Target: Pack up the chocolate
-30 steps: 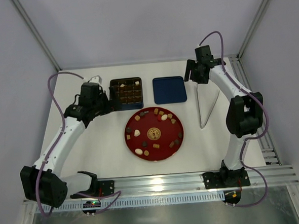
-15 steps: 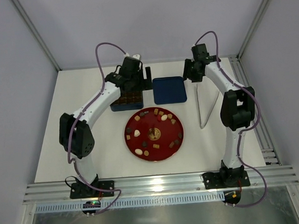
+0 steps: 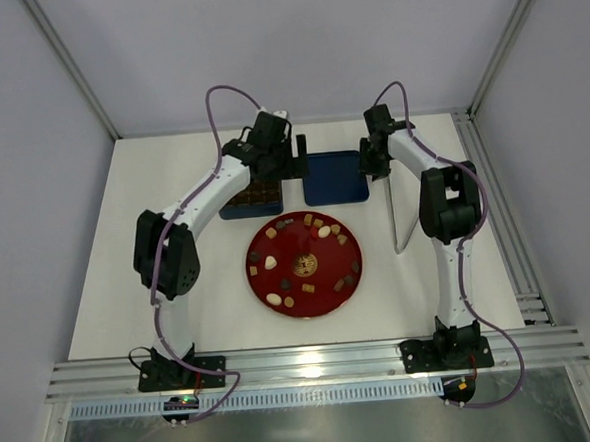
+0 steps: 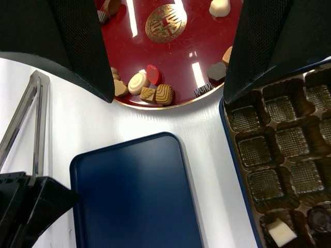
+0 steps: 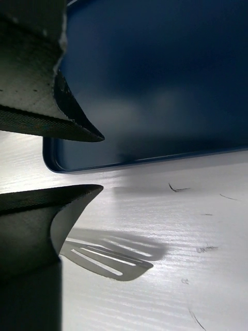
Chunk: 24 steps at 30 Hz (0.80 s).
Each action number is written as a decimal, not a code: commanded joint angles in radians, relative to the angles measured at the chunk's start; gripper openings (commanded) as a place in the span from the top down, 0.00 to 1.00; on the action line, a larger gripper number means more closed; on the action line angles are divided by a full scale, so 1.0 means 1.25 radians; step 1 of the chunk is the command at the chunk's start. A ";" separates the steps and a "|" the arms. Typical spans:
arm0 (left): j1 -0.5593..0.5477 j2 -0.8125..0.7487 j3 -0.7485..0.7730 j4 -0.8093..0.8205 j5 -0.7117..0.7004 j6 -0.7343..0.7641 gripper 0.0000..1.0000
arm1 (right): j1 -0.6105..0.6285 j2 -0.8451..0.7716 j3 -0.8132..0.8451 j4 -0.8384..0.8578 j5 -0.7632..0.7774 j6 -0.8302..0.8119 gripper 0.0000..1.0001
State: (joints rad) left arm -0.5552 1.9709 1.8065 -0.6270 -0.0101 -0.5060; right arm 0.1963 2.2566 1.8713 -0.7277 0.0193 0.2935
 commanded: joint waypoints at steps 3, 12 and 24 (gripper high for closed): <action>-0.004 0.039 0.037 0.049 0.060 0.029 0.16 | 0.011 0.013 0.060 0.008 0.050 -0.019 0.62; -0.004 0.147 0.117 0.094 0.107 0.053 0.16 | 0.011 0.051 0.079 0.015 0.052 -0.030 0.71; 0.015 0.235 0.183 0.093 0.110 0.045 0.16 | 0.011 0.051 0.084 0.020 0.039 -0.034 0.96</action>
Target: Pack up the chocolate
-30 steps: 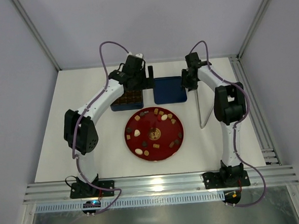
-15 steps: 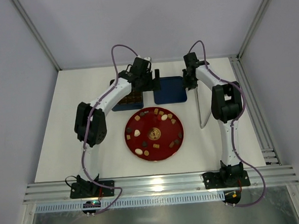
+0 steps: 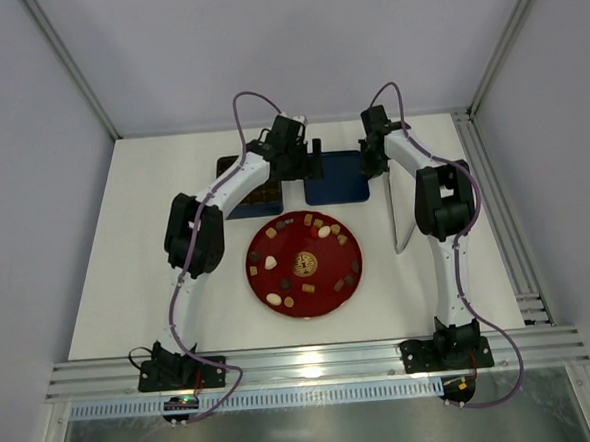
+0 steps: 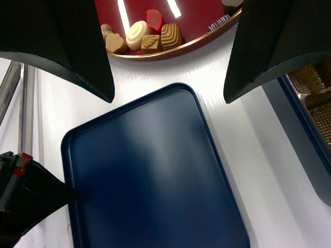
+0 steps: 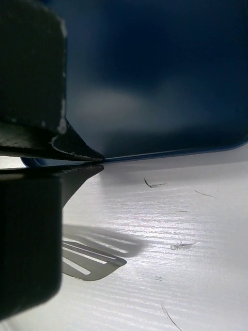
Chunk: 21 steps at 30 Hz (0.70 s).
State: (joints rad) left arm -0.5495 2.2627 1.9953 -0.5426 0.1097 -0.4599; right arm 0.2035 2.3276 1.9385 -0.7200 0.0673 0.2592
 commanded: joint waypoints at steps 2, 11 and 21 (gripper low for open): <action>0.016 0.008 0.032 0.025 0.017 0.007 0.16 | 0.005 -0.013 0.030 0.019 -0.006 -0.002 0.96; 0.030 0.020 0.031 0.027 0.039 0.010 0.16 | -0.001 -0.067 0.022 0.051 -0.094 0.011 0.96; 0.044 0.021 0.036 0.027 0.063 0.012 0.15 | -0.029 -0.146 -0.045 0.094 -0.141 0.018 0.96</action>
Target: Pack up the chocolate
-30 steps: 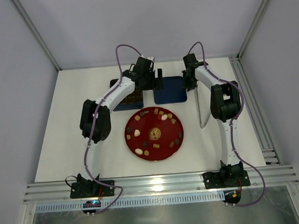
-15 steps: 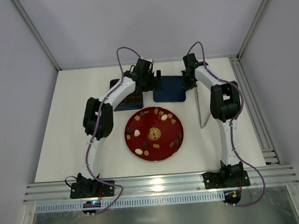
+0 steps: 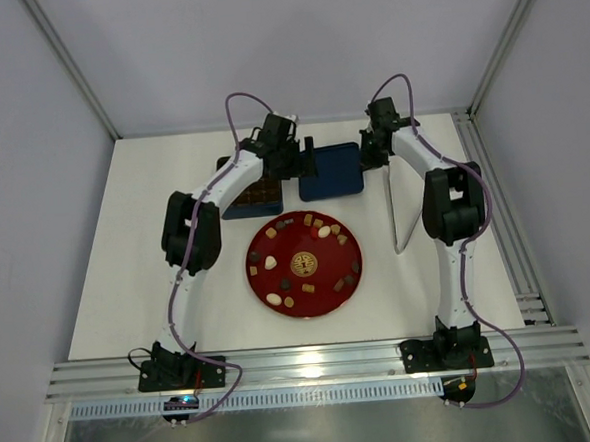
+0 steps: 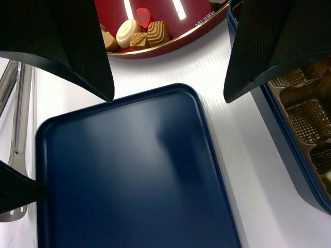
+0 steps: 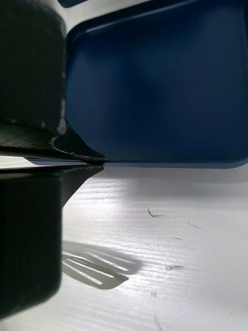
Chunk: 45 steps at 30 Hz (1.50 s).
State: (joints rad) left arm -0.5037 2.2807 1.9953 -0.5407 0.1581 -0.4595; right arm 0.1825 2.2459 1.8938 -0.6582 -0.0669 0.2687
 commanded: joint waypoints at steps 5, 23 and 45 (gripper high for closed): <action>0.009 0.015 0.041 0.026 0.037 0.009 0.15 | -0.021 -0.112 -0.036 0.055 -0.050 0.011 0.96; 0.024 0.032 0.052 0.055 0.109 -0.029 0.12 | -0.064 -0.215 -0.148 0.113 -0.166 0.046 0.96; 0.056 -0.077 -0.142 0.334 0.328 -0.290 0.51 | -0.069 -0.296 -0.280 0.208 -0.273 0.104 0.96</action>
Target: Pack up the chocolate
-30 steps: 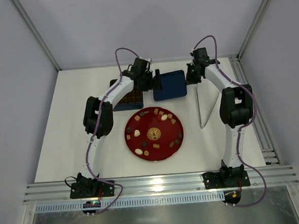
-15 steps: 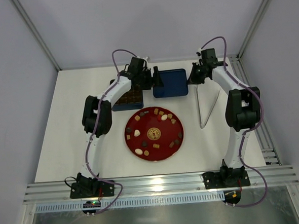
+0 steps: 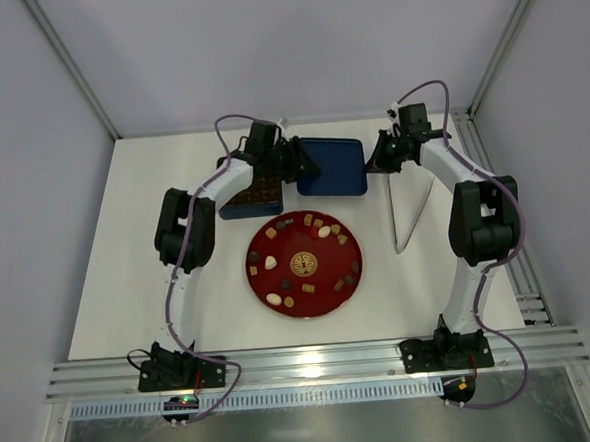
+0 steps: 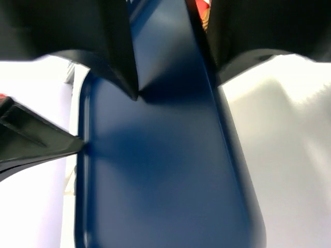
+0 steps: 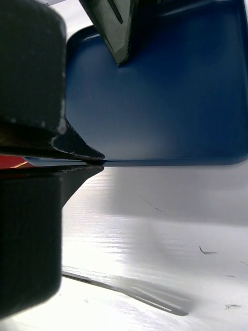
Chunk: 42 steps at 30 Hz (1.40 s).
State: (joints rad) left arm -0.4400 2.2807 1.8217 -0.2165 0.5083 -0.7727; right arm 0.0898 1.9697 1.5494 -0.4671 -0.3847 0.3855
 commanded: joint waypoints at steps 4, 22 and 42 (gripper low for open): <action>0.005 -0.099 -0.031 0.075 0.063 -0.056 0.71 | 0.034 -0.107 -0.025 0.050 0.021 -0.003 0.96; 0.061 -0.293 -0.148 -0.059 0.115 -0.102 1.00 | 0.267 -0.385 -0.109 0.025 0.402 -0.211 0.37; 0.143 -0.439 -0.269 -0.179 0.229 -0.199 1.00 | 0.777 -0.345 -0.169 0.112 0.770 -0.686 0.31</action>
State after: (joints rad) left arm -0.2680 1.8275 1.4887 -0.4400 0.7338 -1.0019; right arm 1.0286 1.5284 1.3407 -0.3878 0.4770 -0.3565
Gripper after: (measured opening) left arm 0.115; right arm 0.692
